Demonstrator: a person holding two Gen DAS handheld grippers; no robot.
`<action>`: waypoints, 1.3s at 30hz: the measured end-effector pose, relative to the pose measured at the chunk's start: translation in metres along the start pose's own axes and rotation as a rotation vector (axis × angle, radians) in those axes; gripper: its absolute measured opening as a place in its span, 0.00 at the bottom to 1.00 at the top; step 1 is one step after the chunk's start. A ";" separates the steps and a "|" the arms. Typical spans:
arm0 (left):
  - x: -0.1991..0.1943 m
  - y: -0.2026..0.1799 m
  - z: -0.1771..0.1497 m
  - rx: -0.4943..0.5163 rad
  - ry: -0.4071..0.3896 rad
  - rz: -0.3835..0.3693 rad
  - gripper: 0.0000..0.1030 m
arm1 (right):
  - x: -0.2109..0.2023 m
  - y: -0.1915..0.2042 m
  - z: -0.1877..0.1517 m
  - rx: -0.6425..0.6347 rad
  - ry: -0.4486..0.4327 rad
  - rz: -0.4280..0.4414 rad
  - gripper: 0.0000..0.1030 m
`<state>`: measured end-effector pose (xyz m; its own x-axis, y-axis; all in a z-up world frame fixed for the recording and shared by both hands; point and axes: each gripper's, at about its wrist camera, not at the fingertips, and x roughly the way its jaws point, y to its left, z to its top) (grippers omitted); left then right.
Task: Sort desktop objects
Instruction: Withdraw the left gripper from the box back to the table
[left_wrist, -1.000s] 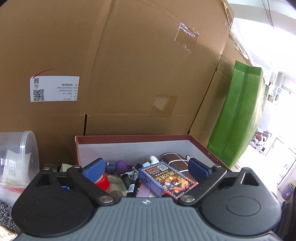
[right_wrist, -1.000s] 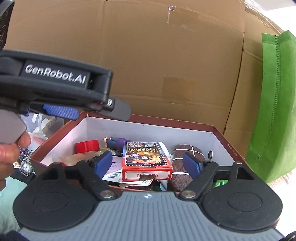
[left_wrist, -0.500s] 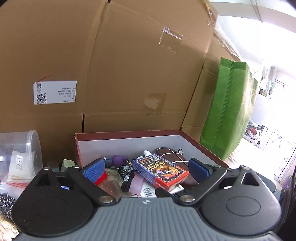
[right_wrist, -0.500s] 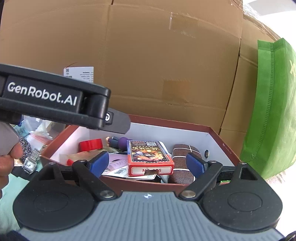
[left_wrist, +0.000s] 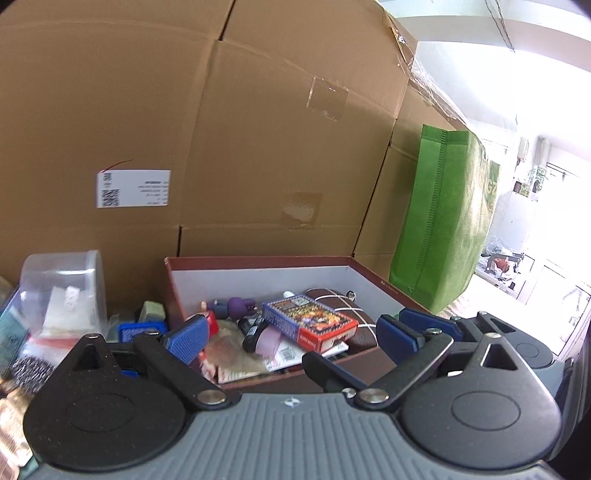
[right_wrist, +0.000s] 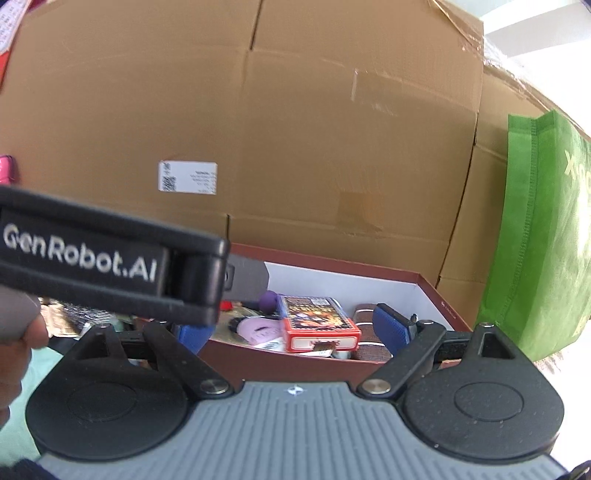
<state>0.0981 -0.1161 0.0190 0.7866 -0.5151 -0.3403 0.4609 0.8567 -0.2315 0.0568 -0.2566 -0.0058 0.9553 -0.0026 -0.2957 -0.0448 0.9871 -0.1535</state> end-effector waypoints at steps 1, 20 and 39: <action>-0.004 0.001 -0.002 -0.004 -0.001 0.006 0.97 | -0.003 0.003 0.000 -0.003 -0.004 0.009 0.87; -0.069 0.056 -0.053 -0.197 0.072 0.112 0.97 | -0.024 0.095 -0.015 -0.121 0.024 0.286 0.87; -0.100 0.158 -0.073 -0.312 0.089 0.384 0.96 | 0.000 0.156 -0.029 -0.107 0.159 0.471 0.87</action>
<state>0.0619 0.0692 -0.0500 0.8310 -0.1761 -0.5276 -0.0106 0.9433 -0.3316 0.0416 -0.1074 -0.0574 0.7680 0.4067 -0.4947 -0.4980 0.8649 -0.0620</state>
